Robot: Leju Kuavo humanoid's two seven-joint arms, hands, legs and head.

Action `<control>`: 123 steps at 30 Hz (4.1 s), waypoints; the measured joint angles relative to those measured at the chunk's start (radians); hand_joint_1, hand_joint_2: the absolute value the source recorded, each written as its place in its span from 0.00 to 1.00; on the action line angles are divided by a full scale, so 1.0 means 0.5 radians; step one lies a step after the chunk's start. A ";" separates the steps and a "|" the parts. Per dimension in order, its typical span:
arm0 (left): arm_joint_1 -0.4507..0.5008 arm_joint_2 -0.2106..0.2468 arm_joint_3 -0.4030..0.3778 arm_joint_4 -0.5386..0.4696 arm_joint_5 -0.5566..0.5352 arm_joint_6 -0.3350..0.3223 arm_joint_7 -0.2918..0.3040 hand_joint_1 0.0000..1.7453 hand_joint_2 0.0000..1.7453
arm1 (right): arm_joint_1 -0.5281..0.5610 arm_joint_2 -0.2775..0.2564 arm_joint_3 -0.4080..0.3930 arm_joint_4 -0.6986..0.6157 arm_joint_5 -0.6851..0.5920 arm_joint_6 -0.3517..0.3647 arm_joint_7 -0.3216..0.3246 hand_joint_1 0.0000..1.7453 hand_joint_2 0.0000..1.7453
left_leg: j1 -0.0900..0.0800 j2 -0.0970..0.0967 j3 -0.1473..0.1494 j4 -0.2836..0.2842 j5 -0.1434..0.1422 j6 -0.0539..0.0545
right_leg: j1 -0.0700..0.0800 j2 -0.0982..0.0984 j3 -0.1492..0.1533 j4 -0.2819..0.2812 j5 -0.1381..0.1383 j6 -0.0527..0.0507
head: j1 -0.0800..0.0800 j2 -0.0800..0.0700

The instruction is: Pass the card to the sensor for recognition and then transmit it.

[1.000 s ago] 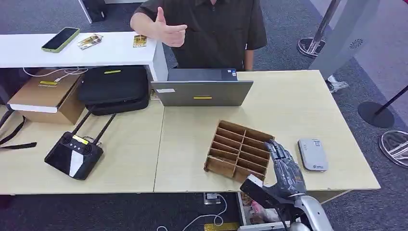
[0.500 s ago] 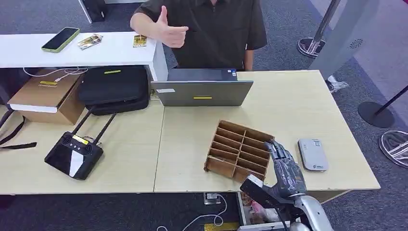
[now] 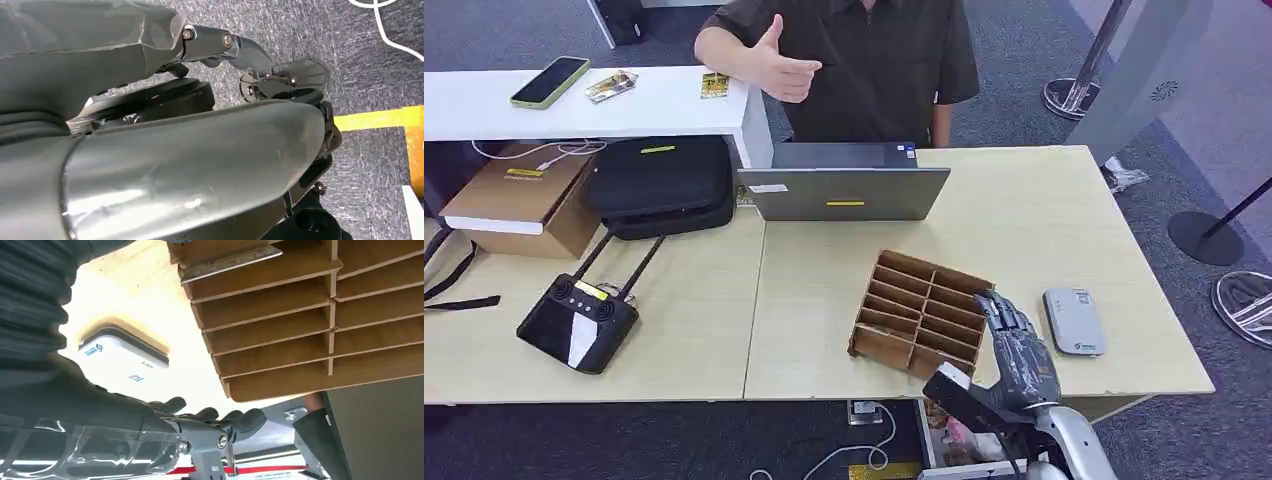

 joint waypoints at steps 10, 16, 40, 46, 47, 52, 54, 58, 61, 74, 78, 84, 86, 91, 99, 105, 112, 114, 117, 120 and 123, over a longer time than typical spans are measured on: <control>0.000 0.000 0.000 -0.001 0.001 0.001 0.000 0.00 0.00 | -0.002 0.001 0.000 0.006 -0.002 -0.021 -0.009 0.00 1.00 | 0.000 0.000 0.000 0.000 0.000 0.000 | 0.000 0.000 0.000 0.000 0.000 0.000 | 0.000 0.000; 0.000 0.000 -0.002 -0.001 0.002 0.001 -0.003 0.00 0.00 | -0.011 0.022 0.005 0.041 -0.019 -0.056 -0.027 0.00 1.00 | 0.000 0.000 0.000 0.000 0.000 0.000 | 0.000 0.000 0.000 0.000 0.000 0.000 | 0.000 0.000; 0.001 0.016 -0.011 -0.001 0.076 -0.013 0.015 0.00 0.00 | -0.146 0.062 0.110 0.221 0.468 0.096 0.228 0.00 1.00 | 0.000 0.000 0.000 0.000 0.000 0.000 | 0.000 0.001 0.000 0.000 0.000 0.000 | 0.000 0.000; 0.003 0.019 -0.011 -0.001 0.077 -0.015 0.017 0.00 0.00 | -0.158 0.061 0.123 0.240 0.480 0.094 0.233 0.00 1.00 | 0.000 0.000 0.000 0.000 0.000 0.000 | 0.000 0.001 0.000 0.000 0.000 0.000 | 0.000 0.000; 0.003 0.019 -0.011 -0.001 0.077 -0.016 0.021 0.00 0.00 | -0.159 0.061 0.123 0.243 0.478 0.094 0.233 0.00 1.00 | 0.000 0.000 0.000 0.000 0.000 0.000 | 0.000 0.001 0.000 0.000 0.000 0.000 | 0.000 0.000; 0.003 0.019 -0.011 -0.001 0.076 -0.017 0.033 0.00 0.00 | -0.160 0.061 0.123 0.250 0.472 0.082 0.233 0.00 1.00 | 0.000 0.000 0.001 0.000 0.000 0.000 | 0.000 0.001 0.000 0.000 0.000 0.000 | 0.000 0.000; 0.003 0.019 -0.011 -0.001 0.076 -0.018 0.033 0.00 0.00 | -0.162 0.061 0.123 0.253 0.471 0.082 0.230 0.00 1.00 | 0.000 0.000 0.001 0.000 0.000 0.000 | 0.000 0.001 0.000 0.000 0.000 0.000 | 0.000 0.000; 0.003 0.019 -0.011 -0.001 0.076 -0.019 0.034 0.00 0.00 | -0.165 0.061 0.123 0.256 0.467 0.079 0.229 0.00 1.00 | 0.000 0.000 0.001 0.000 0.000 0.000 | 0.000 0.001 0.000 0.000 0.000 0.000 | 0.000 0.000; 0.003 0.018 -0.011 -0.001 0.076 -0.024 0.034 0.00 0.00 | -0.165 0.061 0.123 0.256 0.466 0.049 0.224 0.00 1.00 | 0.000 0.000 0.001 0.000 0.000 0.000 | 0.000 0.001 0.000 0.000 0.000 0.000 | 0.000 0.000; 0.003 0.019 -0.014 -0.001 0.063 -0.045 0.034 0.00 0.00 | -0.043 0.033 0.103 0.125 0.501 0.047 0.291 0.00 1.00 | 0.000 0.000 0.000 0.000 0.000 0.000 | 0.000 0.001 0.000 0.000 0.000 0.000 | 0.000 0.000; 0.002 0.022 -0.014 -0.001 0.062 -0.053 0.034 0.00 0.00 | -0.014 0.018 0.096 0.102 0.500 0.046 0.289 0.00 1.00 | 0.000 0.000 0.001 0.000 0.000 -0.001 | 0.000 0.001 0.000 0.000 0.000 0.000 | 0.000 0.000; 0.002 0.028 -0.014 -0.001 0.066 -0.055 0.034 0.00 0.00 | -0.011 0.008 0.092 0.101 0.493 0.047 0.290 0.00 1.00 | 0.000 0.001 0.001 0.000 0.000 0.000 | 0.000 0.001 0.000 0.000 0.000 0.000 | 0.000 0.000; 0.002 0.029 -0.015 -0.001 0.070 -0.054 0.034 0.00 0.00 | -0.011 0.007 0.092 0.101 0.490 0.046 0.291 0.00 1.00 | 0.000 0.001 0.001 0.000 0.000 0.000 | 0.000 0.001 0.000 0.000 0.000 0.000 | 0.000 0.000; 0.003 0.030 -0.014 -0.001 0.084 -0.055 0.034 0.00 0.00 | -0.015 0.008 0.092 0.085 0.488 0.040 0.297 0.00 1.00 | 0.000 0.000 0.000 0.000 0.000 0.000 | 0.000 0.001 0.000 0.000 0.000 0.000 | 0.000 0.000; 0.003 0.034 -0.014 -0.001 0.094 -0.055 0.033 0.00 0.00 | -0.028 0.008 0.093 0.084 0.480 0.026 0.287 0.00 1.00 | 0.000 0.000 0.000 0.000 0.000 0.000 | 0.000 0.001 0.000 0.000 0.000 0.000 | 0.000 0.000; 0.004 0.035 -0.014 -0.001 0.098 -0.055 0.033 0.00 0.00 | -0.051 0.008 0.093 0.118 0.471 0.008 0.278 0.50 1.00 | 0.000 0.000 0.000 0.000 0.000 0.000 | 0.000 0.001 0.000 0.000 0.000 0.000 | 0.000 0.000; 0.007 0.035 -0.014 -0.001 0.104 -0.055 0.024 0.00 0.00 | -0.064 0.008 0.094 0.130 0.467 -0.005 0.278 1.00 1.00 | 0.000 0.000 0.000 0.000 0.000 0.000 | 0.000 0.001 0.000 0.000 0.000 0.000 | 0.000 0.000; 0.009 0.035 -0.014 -0.001 0.104 -0.055 0.016 0.00 0.00 | -0.071 0.008 0.094 0.131 0.467 -0.021 0.278 1.00 1.00 | 0.000 0.000 0.000 0.000 0.000 0.000 | 0.000 0.001 0.000 0.000 0.000 0.000 | 0.000 0.000; 0.009 0.035 -0.014 -0.001 0.105 -0.055 0.014 0.00 0.00 | -0.091 0.008 0.094 0.131 0.467 -0.024 0.278 1.00 1.00 | 0.000 0.001 0.000 0.000 0.000 0.000 | 0.000 0.001 0.000 0.000 0.000 0.000 | 0.000 0.000; 0.012 0.035 -0.014 -0.001 0.105 -0.055 0.014 0.00 0.00 | -0.095 0.008 0.094 0.136 0.467 -0.025 0.278 1.00 1.00 | 0.000 0.000 0.000 0.000 0.000 0.000 | 0.000 0.000 0.000 0.000 0.000 0.000 | 0.000 0.000; 0.012 0.035 -0.014 -0.001 0.107 -0.055 0.013 0.00 0.00 | -0.106 0.009 0.094 0.137 0.469 -0.025 0.278 1.00 1.00 | 0.000 0.000 0.000 0.000 0.000 0.000 | 0.000 0.000 0.000 0.000 0.000 0.000 | 0.000 0.000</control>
